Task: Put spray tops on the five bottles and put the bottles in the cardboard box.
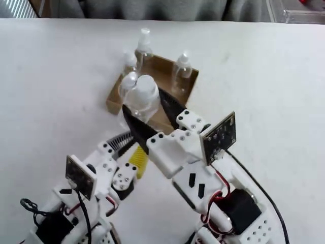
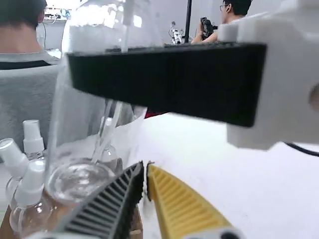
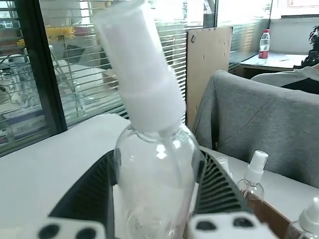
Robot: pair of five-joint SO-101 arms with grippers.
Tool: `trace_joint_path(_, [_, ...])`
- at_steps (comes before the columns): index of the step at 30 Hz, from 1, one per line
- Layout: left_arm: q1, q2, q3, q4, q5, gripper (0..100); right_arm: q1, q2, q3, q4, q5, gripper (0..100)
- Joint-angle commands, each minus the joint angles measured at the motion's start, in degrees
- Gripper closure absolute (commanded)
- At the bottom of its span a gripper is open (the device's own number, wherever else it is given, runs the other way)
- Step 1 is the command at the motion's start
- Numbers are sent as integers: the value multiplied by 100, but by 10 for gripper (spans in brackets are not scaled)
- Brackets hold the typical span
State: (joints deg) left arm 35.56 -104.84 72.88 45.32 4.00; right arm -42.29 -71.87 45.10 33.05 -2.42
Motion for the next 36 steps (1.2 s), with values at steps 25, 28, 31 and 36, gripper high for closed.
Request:
trace_joint_path(25, [-6273,4,2418,-774,-9,980,2290,3864,668,-3125,-422,984])
trace_joint_path(28, [-6273,13,2409,-571,-26,980,2290,4365,703,-3574,-422,984])
trace_joint_path(31, [-6255,13,2409,-545,-35,980,2255,4875,668,-3978,-422,984])
trace_joint_path(36, [-6255,13,2409,-545,-44,980,2290,5455,695,-4338,-422,984])
